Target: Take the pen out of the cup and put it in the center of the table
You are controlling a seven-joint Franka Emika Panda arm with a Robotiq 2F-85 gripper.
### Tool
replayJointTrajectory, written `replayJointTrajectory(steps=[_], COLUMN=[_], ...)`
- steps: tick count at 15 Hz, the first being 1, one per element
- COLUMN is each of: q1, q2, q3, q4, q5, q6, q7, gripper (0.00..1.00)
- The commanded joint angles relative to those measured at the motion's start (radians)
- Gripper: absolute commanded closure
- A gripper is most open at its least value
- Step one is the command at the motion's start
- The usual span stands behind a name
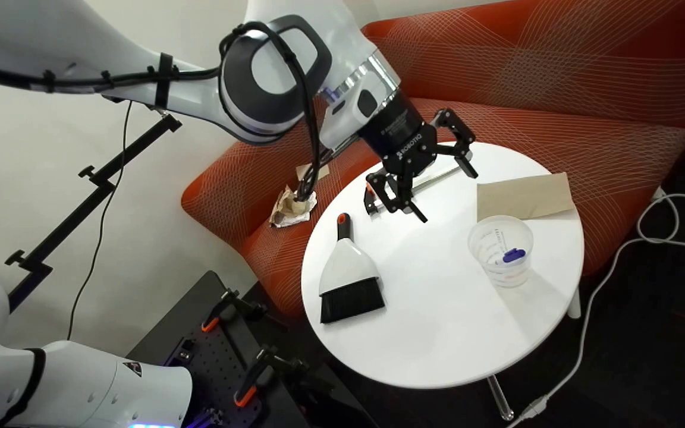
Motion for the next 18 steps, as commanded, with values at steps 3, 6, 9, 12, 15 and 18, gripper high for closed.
replayJointTrajectory(steps=[3,6,9,12,15,18], q1=[-0.012,-0.022,-0.031,-0.036,-0.039,-0.04], q2=[0.081,0.119,0.158,0.197,0.234,0.272], q3=[-0.007,-0.008,-0.012,-0.02,-0.029,-0.037], q4=[0.052,0.078,0.108,0.143,0.177,0.21], q5=[0.035,0.06,0.093,0.122,0.145,0.167], q6=[0.031,0.053,0.069,0.069,0.068,0.064], q7=[-0.054,-0.102,-0.144,-0.177,-0.202,-0.216], gripper=[0.22,0.35,0.38,0.43,0.54,0.53])
